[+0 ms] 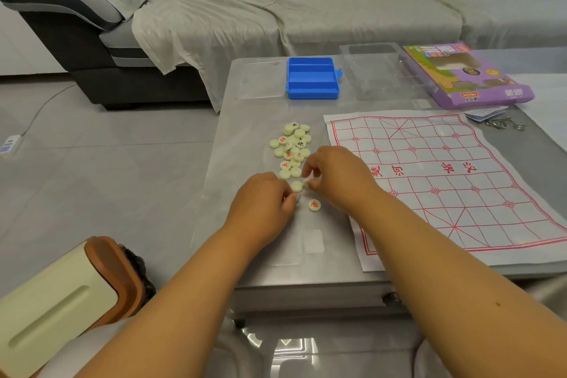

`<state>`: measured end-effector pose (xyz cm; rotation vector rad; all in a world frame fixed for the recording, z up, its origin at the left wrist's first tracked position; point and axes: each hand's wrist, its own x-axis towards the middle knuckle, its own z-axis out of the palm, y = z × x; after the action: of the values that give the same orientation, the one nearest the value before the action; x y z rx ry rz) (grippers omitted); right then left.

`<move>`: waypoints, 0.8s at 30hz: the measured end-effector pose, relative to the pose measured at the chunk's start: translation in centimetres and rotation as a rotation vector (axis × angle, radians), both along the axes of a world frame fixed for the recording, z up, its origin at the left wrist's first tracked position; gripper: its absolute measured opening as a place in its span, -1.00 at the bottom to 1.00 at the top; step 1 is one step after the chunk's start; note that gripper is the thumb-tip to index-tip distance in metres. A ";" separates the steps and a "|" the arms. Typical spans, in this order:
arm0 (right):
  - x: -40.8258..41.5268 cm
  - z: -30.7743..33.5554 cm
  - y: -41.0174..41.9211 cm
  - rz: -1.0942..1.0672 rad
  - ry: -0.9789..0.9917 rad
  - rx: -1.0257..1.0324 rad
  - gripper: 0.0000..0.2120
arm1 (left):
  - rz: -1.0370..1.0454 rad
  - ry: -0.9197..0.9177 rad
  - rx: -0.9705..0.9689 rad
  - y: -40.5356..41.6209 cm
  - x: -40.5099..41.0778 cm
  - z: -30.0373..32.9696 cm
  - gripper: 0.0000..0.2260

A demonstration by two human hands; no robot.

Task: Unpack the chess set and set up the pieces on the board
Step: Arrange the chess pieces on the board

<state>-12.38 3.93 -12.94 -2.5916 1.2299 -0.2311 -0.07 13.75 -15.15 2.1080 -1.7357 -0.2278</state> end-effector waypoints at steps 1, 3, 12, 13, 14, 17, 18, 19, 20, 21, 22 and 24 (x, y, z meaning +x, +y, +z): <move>0.4 0.0 -0.2 0.046 0.019 0.006 -0.78 | 0.008 0.010 0.011 0.0 0.0 0.0 -0.75; 1.0 -0.2 -0.4 0.100 0.064 0.017 -0.73 | 0.011 -0.017 0.016 0.1 0.1 0.0 -0.75; 1.2 -0.9 -1.1 0.115 -0.071 0.104 -0.80 | 0.226 0.140 -0.066 -1.9 2.2 1.2 -0.89; 1.3 -1.0 -1.3 0.080 -0.089 0.157 -0.80 | 0.244 0.197 -0.044 -2.4 2.6 1.3 -0.90; 1.4 -1.1 -1.5 0.043 -0.094 0.200 -0.81 | 0.251 0.241 0.004 -3.0 2.7 1.2 -0.87; 1.5 -1.3 -2.2 -0.088 -0.102 0.238 -0.87 | 0.242 0.215 0.144 -4.2 2.6 0.8 -0.77; 1.5 -1.4 -2.5 -0.128 -0.109 0.231 -0.90 | 0.241 0.197 0.160 -4.5 2.5 0.7 -0.76; 1.5 -1.4 -2.7 -0.159 -0.122 0.225 -0.92 | 0.238 0.185 0.168 -4.7 2.4 0.7 -0.75; 1.6 -1.3 -2.9 -0.177 -0.138 0.222 -0.92 | 0.228 0.171 0.177 -5.0 2.4 0.8 -0.76; 1.7 -1.2 -3.0 -0.178 -0.148 0.226 -0.91 | 0.213 0.154 0.188 -5.2 2.4 1.0 -0.79; 1.9 -1.0 -3.1 -0.163 -0.144 0.237 -0.88 | 0.199 0.143 0.201 -5.3 2.4 1.3 -0.81; 2.4 -0.8 -2.9 -0.112 -0.100 0.259 -0.80 | 0.183 0.147 0.222 -5.5 2.9 1.7 -0.83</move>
<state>-9.99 1.00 -13.77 -2.2680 1.2790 -0.2057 2.79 8.28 -13.41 2.3251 -1.4817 -0.5298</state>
